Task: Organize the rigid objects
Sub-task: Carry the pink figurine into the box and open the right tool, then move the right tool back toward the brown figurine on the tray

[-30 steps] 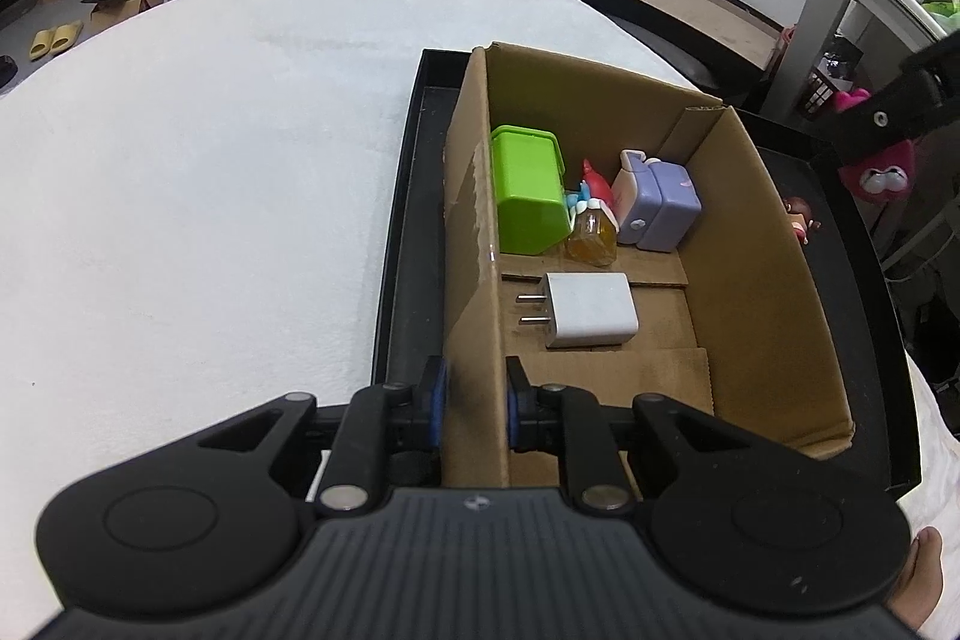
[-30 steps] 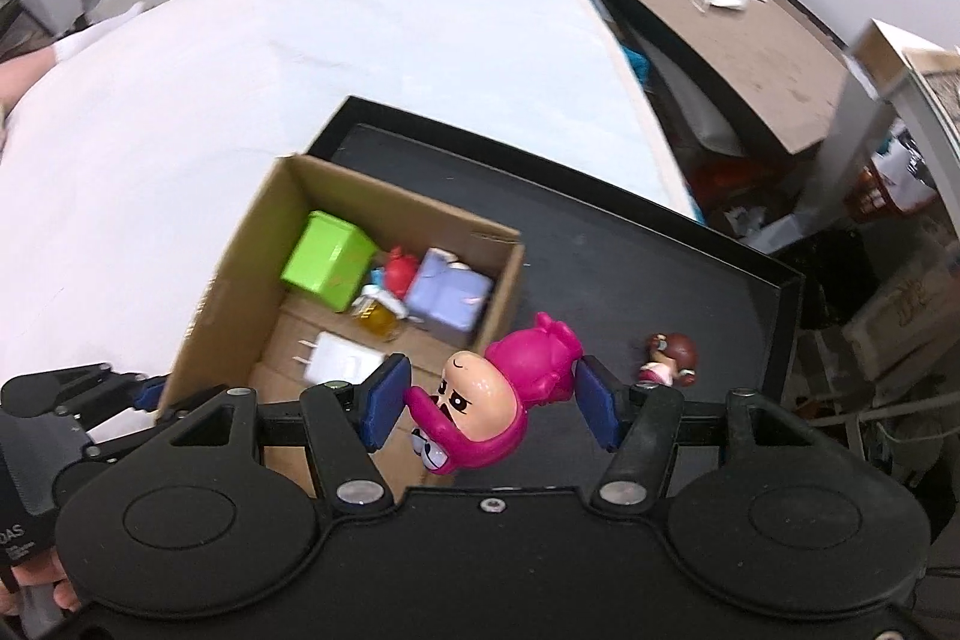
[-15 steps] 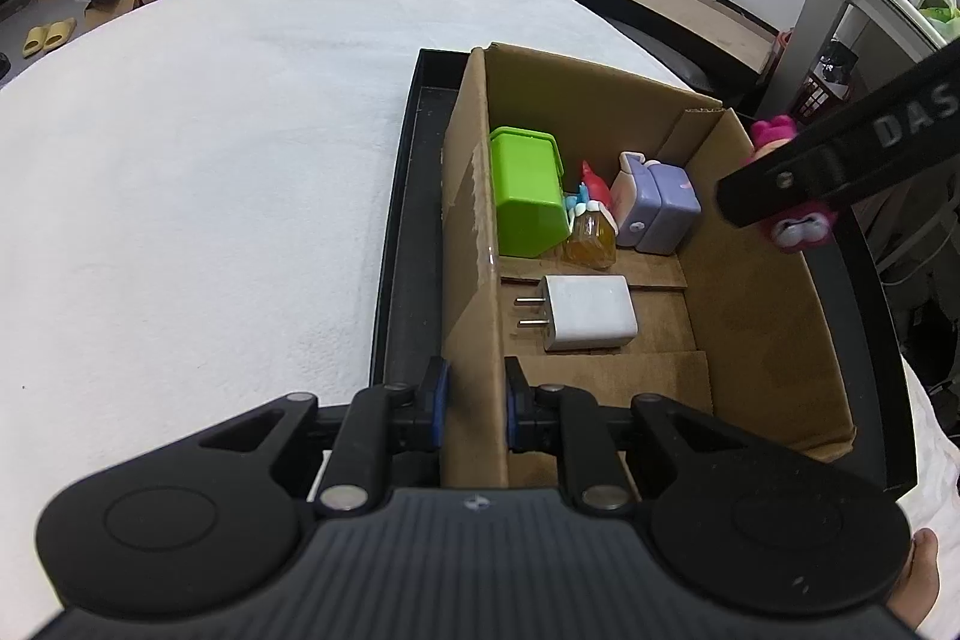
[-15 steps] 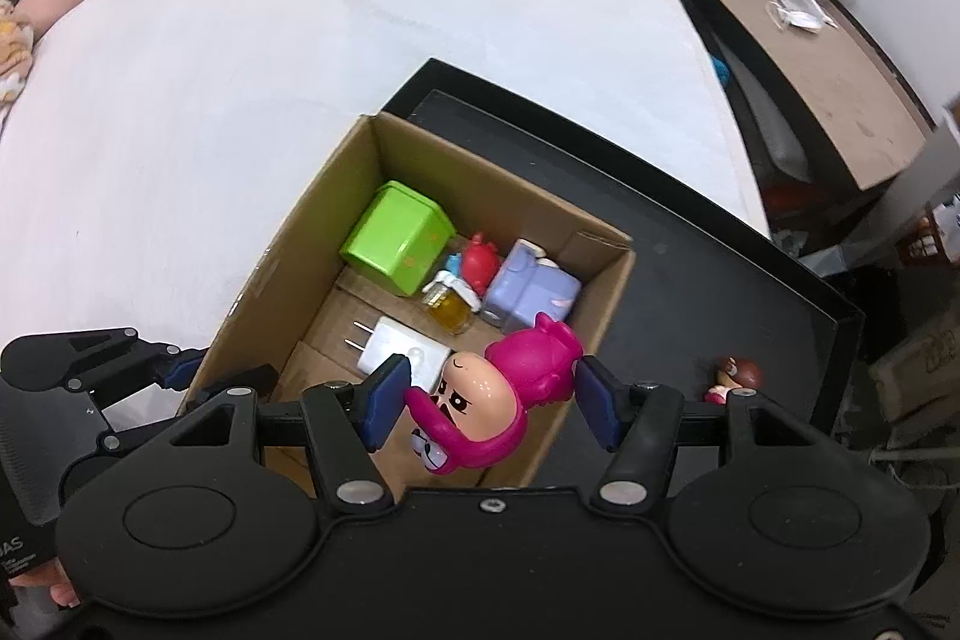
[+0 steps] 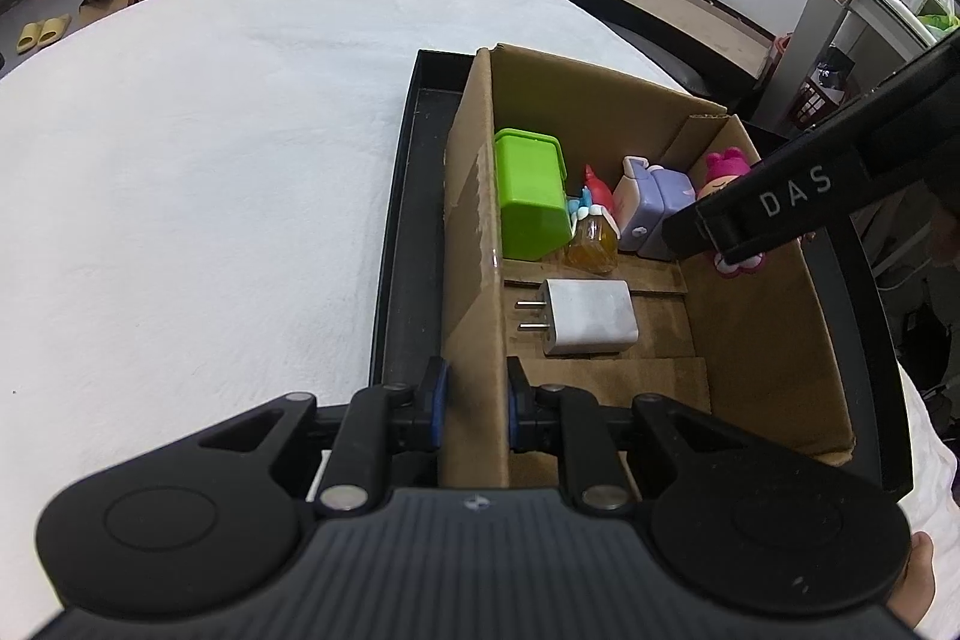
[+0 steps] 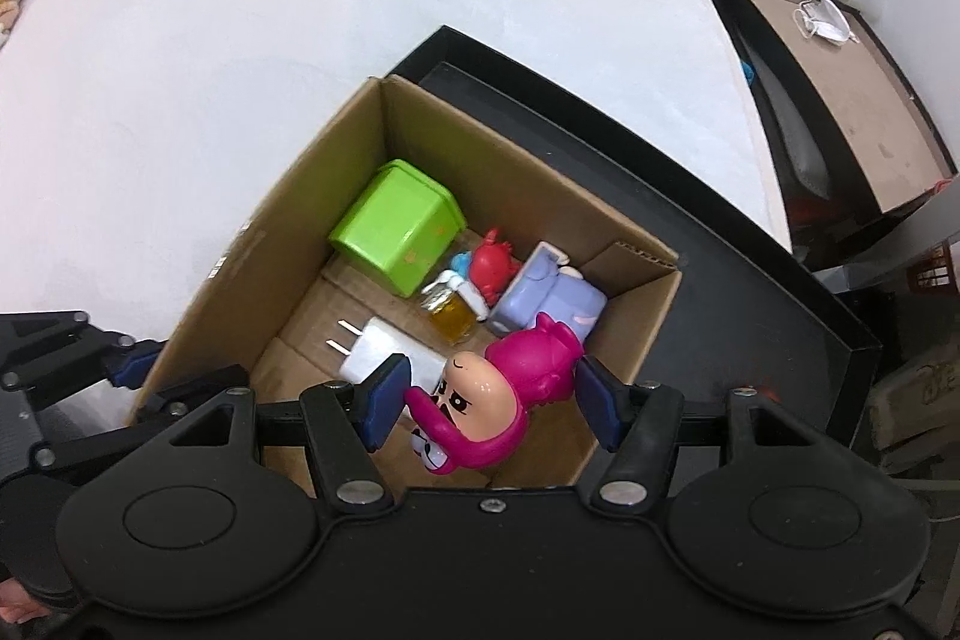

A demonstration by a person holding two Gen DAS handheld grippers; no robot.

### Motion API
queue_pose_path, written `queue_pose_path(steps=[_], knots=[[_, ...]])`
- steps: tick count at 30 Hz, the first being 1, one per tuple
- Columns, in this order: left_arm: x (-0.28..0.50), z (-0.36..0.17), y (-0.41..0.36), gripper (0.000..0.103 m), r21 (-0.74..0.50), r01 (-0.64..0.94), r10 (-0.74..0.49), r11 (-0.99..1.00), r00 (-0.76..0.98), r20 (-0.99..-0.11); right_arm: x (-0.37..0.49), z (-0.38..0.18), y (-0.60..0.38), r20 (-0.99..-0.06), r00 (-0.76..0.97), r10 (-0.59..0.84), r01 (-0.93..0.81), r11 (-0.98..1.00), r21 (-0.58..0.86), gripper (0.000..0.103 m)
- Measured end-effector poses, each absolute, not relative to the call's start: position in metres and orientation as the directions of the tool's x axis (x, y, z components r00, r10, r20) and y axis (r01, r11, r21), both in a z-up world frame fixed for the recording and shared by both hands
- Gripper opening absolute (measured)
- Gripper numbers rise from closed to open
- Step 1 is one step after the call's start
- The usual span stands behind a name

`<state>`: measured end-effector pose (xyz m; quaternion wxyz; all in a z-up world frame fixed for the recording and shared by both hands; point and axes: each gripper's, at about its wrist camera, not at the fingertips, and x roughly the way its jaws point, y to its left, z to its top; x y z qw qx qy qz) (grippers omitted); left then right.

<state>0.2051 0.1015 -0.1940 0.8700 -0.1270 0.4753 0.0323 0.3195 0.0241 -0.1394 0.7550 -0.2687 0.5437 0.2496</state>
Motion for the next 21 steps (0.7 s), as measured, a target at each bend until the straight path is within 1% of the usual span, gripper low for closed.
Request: queue_pose_path(steps=[13,21], knots=[[0.206,-0.193,0.101,0.018,-0.19,-0.181,-0.063,0.965,0.544,-0.837,0.324,-0.123,0.01,-0.943,0.315,0.107,-0.648,0.75,-0.132,0.061],[0.207,-0.193,0.101,0.018,-0.185,-0.186,-0.058,0.965,0.539,-0.84,0.337,-0.108,-0.022,-0.929,0.346,0.13,-0.59,0.801,-0.107,0.062]])
